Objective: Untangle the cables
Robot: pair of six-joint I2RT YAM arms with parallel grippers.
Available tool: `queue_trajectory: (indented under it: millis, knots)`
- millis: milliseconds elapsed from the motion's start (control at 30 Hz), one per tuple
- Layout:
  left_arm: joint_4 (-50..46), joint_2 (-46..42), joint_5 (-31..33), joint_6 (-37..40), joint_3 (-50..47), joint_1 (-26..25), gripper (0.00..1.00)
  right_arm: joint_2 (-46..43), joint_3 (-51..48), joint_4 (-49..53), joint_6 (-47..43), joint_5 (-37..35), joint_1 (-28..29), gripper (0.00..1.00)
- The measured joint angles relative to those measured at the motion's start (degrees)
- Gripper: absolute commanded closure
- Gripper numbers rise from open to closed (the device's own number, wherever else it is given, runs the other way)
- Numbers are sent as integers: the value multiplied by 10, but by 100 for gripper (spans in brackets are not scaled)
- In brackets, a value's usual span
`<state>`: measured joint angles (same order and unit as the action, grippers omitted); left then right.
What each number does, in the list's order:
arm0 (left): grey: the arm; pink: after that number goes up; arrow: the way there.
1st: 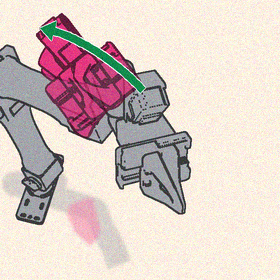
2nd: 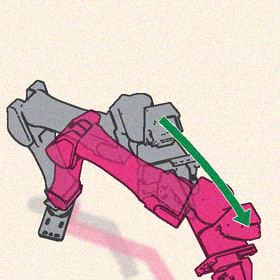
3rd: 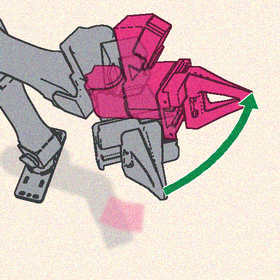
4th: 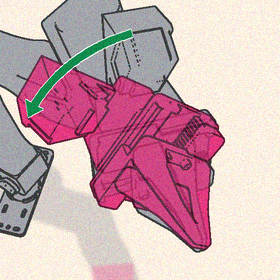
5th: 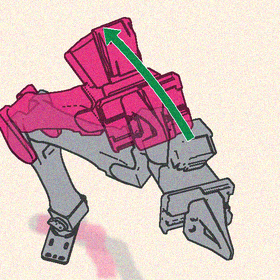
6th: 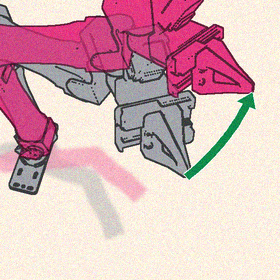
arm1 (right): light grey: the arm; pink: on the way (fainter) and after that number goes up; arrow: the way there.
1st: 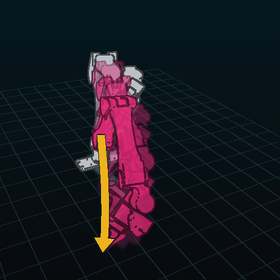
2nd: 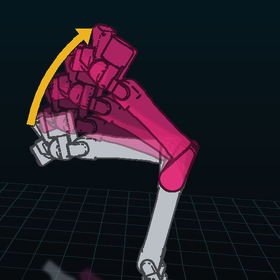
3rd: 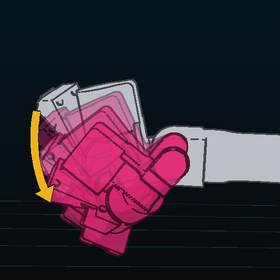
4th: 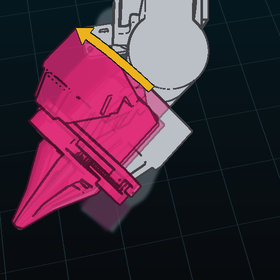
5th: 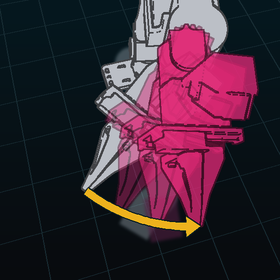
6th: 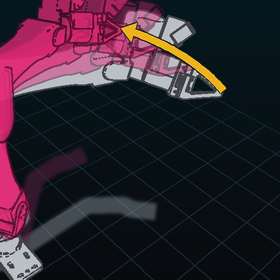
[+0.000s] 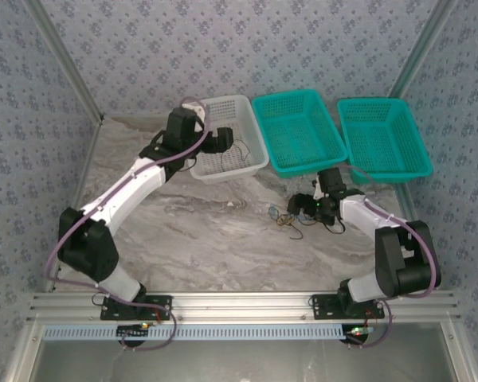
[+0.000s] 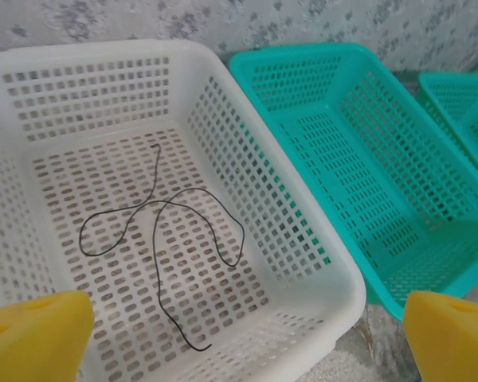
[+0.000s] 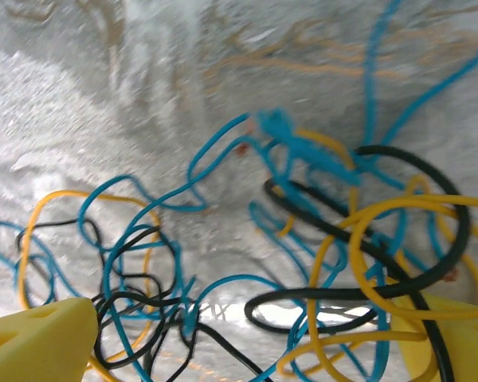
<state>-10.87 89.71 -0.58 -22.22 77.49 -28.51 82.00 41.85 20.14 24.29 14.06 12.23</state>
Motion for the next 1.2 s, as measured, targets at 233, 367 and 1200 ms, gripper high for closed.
queue_trajectory:
  millis: [233, 367, 1200]
  knots:
    - [32, -45, 24, -47, -83, 0, 1, 21, 1, -11, 3, 25, 50, 5]
    - [57, -69, 24, -77, -133, 0, 1, 27, 5, -21, 33, 29, 89, 4]
    - [98, -93, 45, -236, -261, -51, 1, -31, 4, -83, 194, -64, 195, 30]
